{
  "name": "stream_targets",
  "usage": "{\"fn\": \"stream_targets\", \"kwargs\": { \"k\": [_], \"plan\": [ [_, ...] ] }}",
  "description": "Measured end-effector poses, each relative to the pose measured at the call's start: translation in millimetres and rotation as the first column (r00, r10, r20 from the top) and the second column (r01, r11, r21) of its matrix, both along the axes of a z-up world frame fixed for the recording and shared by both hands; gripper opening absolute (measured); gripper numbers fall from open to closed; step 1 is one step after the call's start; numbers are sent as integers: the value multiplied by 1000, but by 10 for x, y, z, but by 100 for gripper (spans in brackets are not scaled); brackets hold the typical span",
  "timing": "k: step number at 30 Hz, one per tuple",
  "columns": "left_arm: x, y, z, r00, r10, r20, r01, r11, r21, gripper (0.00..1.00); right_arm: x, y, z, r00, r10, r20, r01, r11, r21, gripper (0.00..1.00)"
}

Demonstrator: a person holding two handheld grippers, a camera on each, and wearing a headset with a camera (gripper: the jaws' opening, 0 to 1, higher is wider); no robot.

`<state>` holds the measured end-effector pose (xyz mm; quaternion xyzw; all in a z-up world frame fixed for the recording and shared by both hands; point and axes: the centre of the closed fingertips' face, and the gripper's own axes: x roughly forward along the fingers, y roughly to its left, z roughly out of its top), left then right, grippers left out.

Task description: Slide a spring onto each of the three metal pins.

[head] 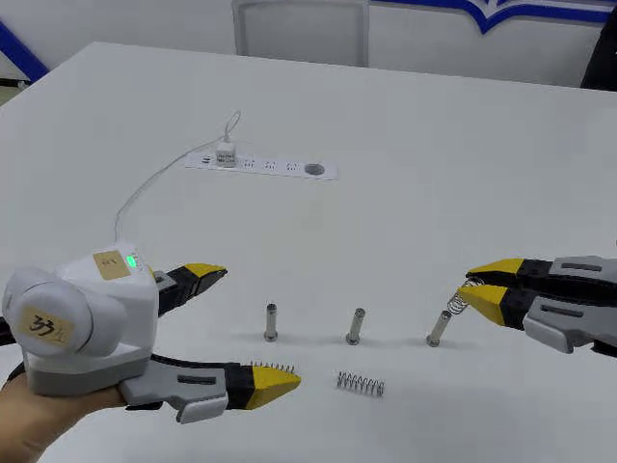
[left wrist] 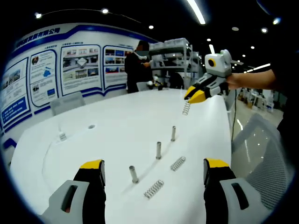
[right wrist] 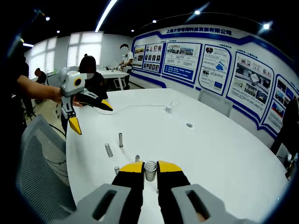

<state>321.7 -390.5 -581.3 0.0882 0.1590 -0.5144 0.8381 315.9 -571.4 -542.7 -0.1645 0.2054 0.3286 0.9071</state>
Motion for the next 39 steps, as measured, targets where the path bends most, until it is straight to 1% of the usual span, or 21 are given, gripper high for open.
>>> {"fn": "stream_targets", "kwargs": {
  "k": [3, 5, 8, 11, 14, 17, 19, 22, 23, 25, 28, 31, 34, 36, 39],
  "plan": [
    [25, 24, 2, 1000, 19, -3, -19, 1000, -7, 90, 18, -50, -29, 1000, -24, -4, 24, 1000, 7, 11],
    [31, 37, 4, 1000, 24, -6, -24, 1000, -11, 90, 34, -94, -66, 999, -39, -8, 39, 999, -2, 11],
    [43, 54, 12, 999, 32, 3, -32, 999, -12, 90, 73, -166, -113, 998, -70, -8, 70, 997, -12, 11],
    [43, 61, 11, 999, 38, -4, -38, 999, -16, 90, 101, -200, -156, 996, -86, -15, 86, 996, -2, 11],
    [31, 67, -23, 999, 39, -11, -39, 999, -6, 90, 136, -235, -212, 995, -101, -21, 101, 995, -13, 11],
    [21, 65, -40, 999, 43, -10, -43, 999, -8, 89, 179, -265, -252, 992, -121, -31, 121, 993, -1, 11],
    [13, 59, -62, 999, 44, -19, -44, 999, -11, 89, 203, -275, -277, 991, -128, -37, 128, 992, 5, 11],
    [13, 70, -102, 999, 44, -16, -44, 999, 6, 89, 236, -289, -313, 990, -135, -42, 135, 991, 2, 11],
    [15, 72, -106, 999, 44, -17, -44, 999, 6, 89, 245, -293, -314, 990, -137, -41, 137, 991, 4, 11],
    [16, 73, -103, 999, 46, -24, -47, 999, -6, 89, 272, -296, -319, 988, -150, -47, 151, 988, 27, 11],
    [22, 77, -99, 998, 49, -29, -50, 999, -18, 90, 310, -326, -372, 985, -165, -57, 166, 986, 19, 11],
    [27, 97, -123, 998, 49, -40, -50, 999, -18, 90, 338, -331, -415, 983, -171, -68, 172, 985, 22, 11],
    [12, 124, -150, 997, 45, -57, -46, 999, -25, 92, 364, -330, -448, 981, -177, -79, 180, 983, 32, 11],
    [4, 149, -181, 997, 46, -69, -47, 999, -19, 92, 379, -329, -474, 980, -183, -84, 186, 982, 34, 11],
    [-5, 166, -179, 996, 52, -78, -53, 998, -19, 92, 388, -328, -511, 978, -185, -93, 189, 981, 39, 11]
  ]
}}
